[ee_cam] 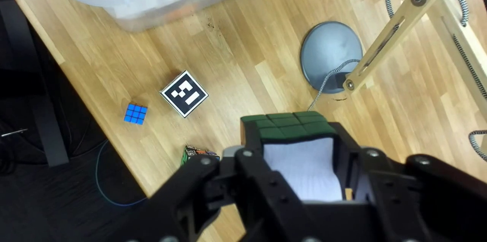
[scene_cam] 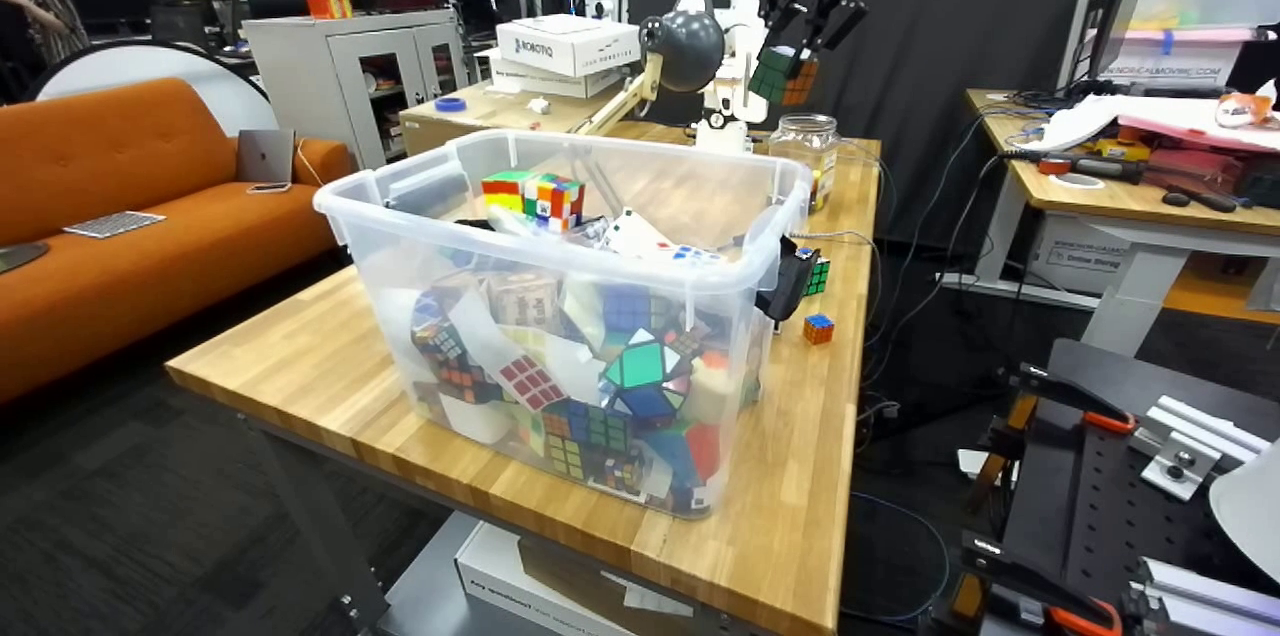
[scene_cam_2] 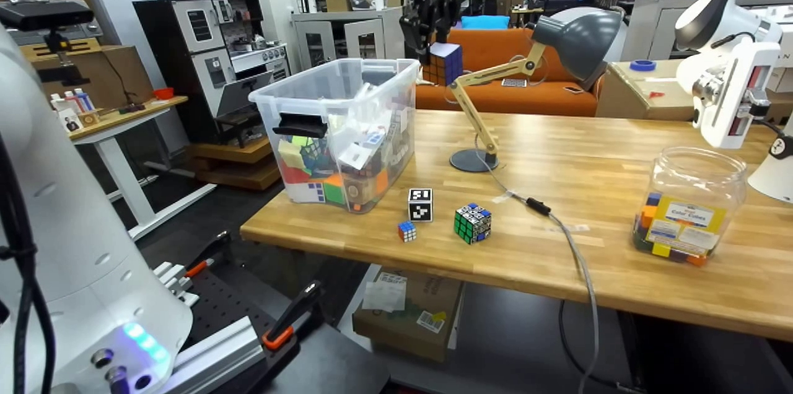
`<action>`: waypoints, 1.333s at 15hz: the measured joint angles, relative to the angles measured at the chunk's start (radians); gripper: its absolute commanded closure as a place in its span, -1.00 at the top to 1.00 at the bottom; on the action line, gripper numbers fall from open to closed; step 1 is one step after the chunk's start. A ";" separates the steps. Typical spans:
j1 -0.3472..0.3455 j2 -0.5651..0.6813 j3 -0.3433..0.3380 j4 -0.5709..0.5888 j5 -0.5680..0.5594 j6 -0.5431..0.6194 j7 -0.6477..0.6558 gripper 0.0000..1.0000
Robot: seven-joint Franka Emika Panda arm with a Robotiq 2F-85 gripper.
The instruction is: Take out a Rubik's cube from the container on the left and put it on the table, turn off the lamp
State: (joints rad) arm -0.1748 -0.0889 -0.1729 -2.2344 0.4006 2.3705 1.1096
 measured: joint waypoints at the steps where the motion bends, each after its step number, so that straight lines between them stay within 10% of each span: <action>1: 0.000 0.000 0.000 0.001 0.000 0.000 0.000 -0.06; 4: 0.000 0.000 0.000 0.001 0.000 0.000 0.001 -0.06; 5: 0.000 0.000 0.000 0.001 0.000 0.000 0.001 -0.56; 20: 0.001 0.273 -0.004 0.219 -0.044 0.019 -0.003 -0.56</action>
State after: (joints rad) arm -0.1739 0.1841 -0.1770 -2.0154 0.3570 2.3891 1.1070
